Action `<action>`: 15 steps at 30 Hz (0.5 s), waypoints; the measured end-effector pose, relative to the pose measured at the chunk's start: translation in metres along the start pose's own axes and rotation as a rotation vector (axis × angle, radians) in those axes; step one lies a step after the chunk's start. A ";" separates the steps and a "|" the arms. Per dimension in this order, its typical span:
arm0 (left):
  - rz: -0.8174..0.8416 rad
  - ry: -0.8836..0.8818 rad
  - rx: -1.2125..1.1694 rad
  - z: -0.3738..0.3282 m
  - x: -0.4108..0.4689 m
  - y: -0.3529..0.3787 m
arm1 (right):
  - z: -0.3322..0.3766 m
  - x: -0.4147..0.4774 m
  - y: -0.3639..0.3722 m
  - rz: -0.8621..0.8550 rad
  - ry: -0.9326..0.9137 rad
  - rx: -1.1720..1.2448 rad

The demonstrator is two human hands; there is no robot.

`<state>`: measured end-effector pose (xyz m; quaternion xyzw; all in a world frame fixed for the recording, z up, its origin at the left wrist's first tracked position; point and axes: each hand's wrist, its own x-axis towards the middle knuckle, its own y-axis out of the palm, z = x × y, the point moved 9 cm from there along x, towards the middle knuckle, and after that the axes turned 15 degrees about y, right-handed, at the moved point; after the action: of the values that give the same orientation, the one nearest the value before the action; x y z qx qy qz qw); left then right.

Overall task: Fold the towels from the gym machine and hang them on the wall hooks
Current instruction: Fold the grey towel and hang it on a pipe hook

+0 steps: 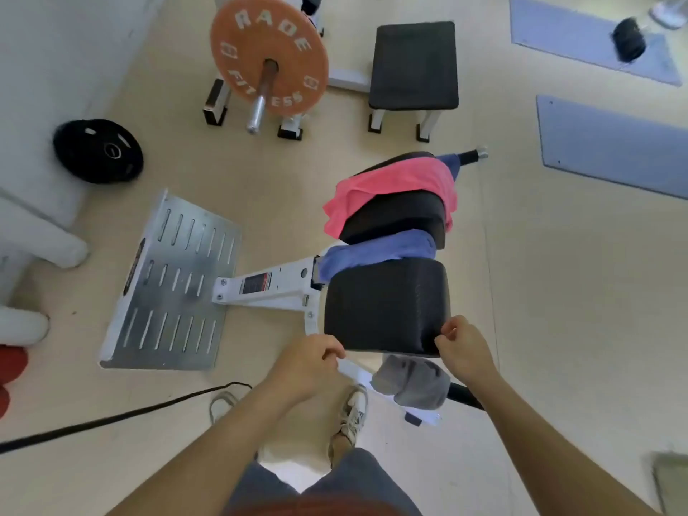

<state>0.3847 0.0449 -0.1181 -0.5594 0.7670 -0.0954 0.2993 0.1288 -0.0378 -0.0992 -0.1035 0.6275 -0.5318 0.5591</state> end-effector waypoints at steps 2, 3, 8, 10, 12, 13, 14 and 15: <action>0.074 -0.010 0.010 -0.011 0.016 0.053 | -0.043 0.018 0.009 0.068 0.083 -0.024; 0.124 -0.011 0.035 -0.016 0.024 0.080 | -0.062 0.025 0.017 0.120 0.113 -0.050; 0.268 -0.035 0.173 -0.024 0.055 0.187 | -0.104 0.041 0.059 0.226 -0.004 -0.347; 0.249 0.018 0.273 -0.027 0.067 0.213 | -0.104 0.046 0.067 0.134 -0.113 -0.446; 0.226 0.042 0.361 -0.028 0.075 0.233 | -0.105 0.047 0.076 0.128 -0.150 -0.425; 0.205 0.039 0.395 -0.029 0.078 0.241 | -0.107 0.048 0.079 0.123 -0.158 -0.413; 0.172 0.037 0.430 -0.032 0.080 0.245 | -0.108 0.050 0.080 0.106 -0.166 -0.397; 0.164 0.033 0.474 -0.032 0.082 0.252 | -0.108 0.052 0.079 0.077 -0.179 -0.368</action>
<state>0.1486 0.0530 -0.2424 -0.4079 0.7709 -0.2568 0.4164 0.0593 0.0170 -0.2124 -0.2266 0.6654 -0.3752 0.6042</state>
